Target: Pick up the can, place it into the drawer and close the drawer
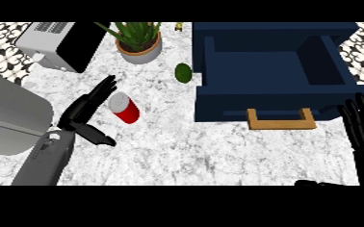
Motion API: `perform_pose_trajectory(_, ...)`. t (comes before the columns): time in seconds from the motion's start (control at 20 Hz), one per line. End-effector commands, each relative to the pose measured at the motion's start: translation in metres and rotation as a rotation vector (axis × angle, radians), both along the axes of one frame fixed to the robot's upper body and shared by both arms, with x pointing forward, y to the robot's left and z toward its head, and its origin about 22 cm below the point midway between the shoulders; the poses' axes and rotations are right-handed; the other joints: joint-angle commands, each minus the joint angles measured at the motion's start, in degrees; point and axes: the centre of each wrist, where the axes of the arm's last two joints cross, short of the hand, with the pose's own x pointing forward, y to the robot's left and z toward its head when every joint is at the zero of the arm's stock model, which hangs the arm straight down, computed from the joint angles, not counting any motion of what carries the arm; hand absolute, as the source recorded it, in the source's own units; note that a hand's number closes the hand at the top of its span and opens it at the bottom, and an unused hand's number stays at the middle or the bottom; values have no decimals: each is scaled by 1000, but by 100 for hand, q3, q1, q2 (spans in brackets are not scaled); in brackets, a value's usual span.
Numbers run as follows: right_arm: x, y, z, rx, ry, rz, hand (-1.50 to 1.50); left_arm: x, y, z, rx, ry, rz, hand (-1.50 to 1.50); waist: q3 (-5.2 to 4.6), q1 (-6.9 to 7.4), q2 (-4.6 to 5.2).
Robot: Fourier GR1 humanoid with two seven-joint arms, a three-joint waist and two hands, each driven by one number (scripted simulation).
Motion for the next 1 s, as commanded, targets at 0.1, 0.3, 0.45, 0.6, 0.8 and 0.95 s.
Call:
perform_pose_trajectory(0.1, 1, 0, 6, 6, 3, -2, -150, 8, 13, -6, -1, 40, 12, -150, -3, -18, 6)
perform_pose_trajectory(0.3, -5, -4, -3, 5, -7, -8, -150, -1, -10, -27, -27, 51, 12, -150, -2, -19, 7)
perform_pose_trajectory(0.45, -24, -7, 5, 8, -1, -2, -150, 15, -11, -13, -8, 55, 12, -150, -2, -40, 4)
perform_pose_trajectory(0.6, -22, -12, 9, 6, 7, 0, -150, 6, -6, -22, -4, 26, 9, -150, -3, -44, 10)
perform_pose_trajectory(0.8, -7, -9, 15, 10, -10, -2, -150, 8, -15, -27, 5, 23, 26, -150, -5, -39, 17)
perform_pose_trajectory(0.95, -15, 15, 9, 10, -12, 8, -150, 6, -12, -27, -18, 22, 12, -150, -5, -43, 14)
